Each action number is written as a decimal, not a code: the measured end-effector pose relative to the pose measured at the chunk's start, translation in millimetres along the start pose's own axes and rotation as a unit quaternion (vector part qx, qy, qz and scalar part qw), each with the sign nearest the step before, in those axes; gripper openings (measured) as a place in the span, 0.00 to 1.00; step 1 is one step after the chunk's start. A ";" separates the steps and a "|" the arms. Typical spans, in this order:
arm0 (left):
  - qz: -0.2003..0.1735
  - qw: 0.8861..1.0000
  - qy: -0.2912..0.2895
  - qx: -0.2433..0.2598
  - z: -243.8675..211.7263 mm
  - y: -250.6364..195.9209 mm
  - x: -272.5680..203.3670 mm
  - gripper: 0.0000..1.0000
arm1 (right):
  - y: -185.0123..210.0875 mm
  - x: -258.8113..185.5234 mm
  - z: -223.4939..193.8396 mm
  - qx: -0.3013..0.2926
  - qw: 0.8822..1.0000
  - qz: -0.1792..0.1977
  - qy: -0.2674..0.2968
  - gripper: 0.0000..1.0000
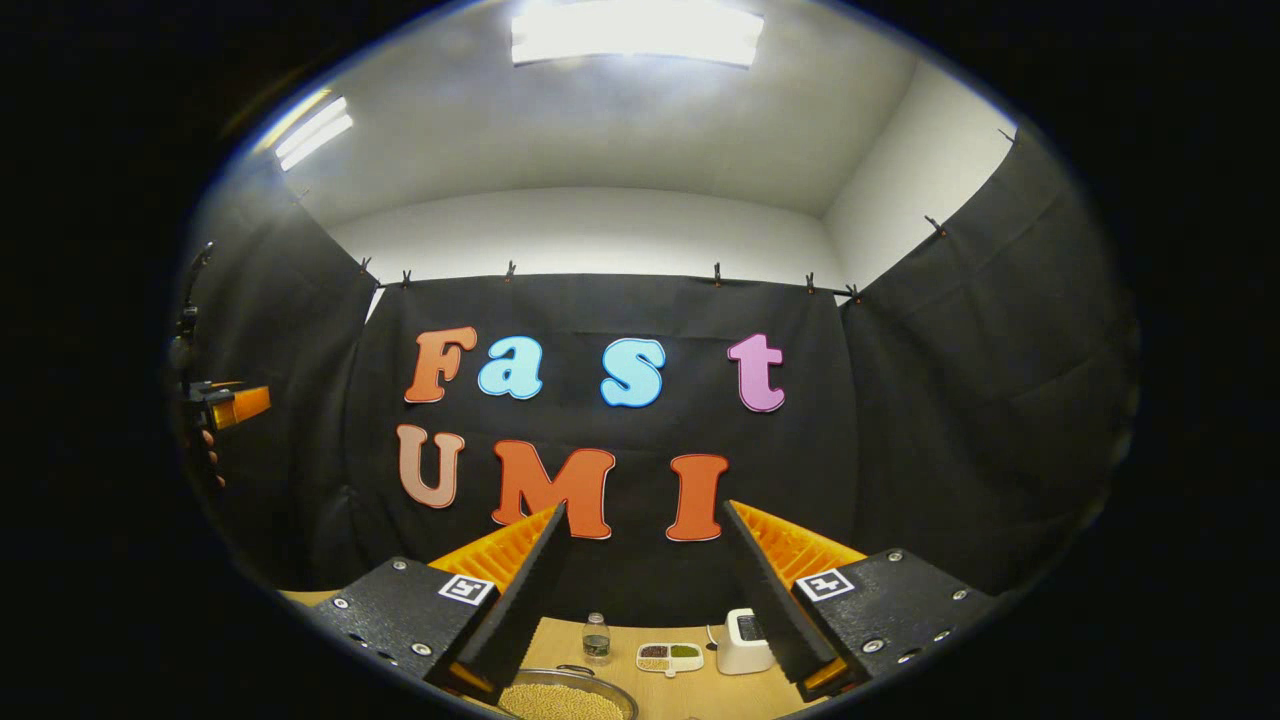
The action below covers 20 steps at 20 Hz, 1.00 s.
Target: First push the handle of the pot to place it horizontally, then grasp the pot with both hands and set it on the induction cooktop.
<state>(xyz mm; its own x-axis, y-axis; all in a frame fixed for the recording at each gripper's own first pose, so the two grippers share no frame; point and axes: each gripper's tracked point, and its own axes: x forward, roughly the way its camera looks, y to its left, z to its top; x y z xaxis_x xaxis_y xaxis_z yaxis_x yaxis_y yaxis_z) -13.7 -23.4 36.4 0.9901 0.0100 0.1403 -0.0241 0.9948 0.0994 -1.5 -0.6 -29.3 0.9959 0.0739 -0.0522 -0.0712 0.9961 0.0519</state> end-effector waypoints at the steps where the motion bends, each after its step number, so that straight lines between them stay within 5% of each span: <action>1: -0.002 1.000 -0.001 -0.001 0.2 -2.2 -0.3 0.96 | 2.3 0.9 -4.8 0.001 1.000 0.003 0.004 0.94; 11: 0.005 1.000 0.012 0.003 -20.0 5.6 1.7 0.96 | 39.8 1.1 -109.2 0.042 0.991 0.066 0.112 0.94; 20: 0.005 1.000 0.021 0.011 -35.3 8.1 -1.8 0.96 | 101.9 -22.3 -230.0 0.039 0.960 0.133 0.243 0.83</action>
<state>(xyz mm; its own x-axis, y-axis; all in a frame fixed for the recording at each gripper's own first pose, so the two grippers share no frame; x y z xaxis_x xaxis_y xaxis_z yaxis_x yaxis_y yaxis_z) -10.7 -11.8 2.1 0.9947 0.0242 0.1003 -0.0362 0.9922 0.1192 -43.9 110.3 -252.2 0.7982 0.3579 -0.4845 -0.2960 0.9336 0.2020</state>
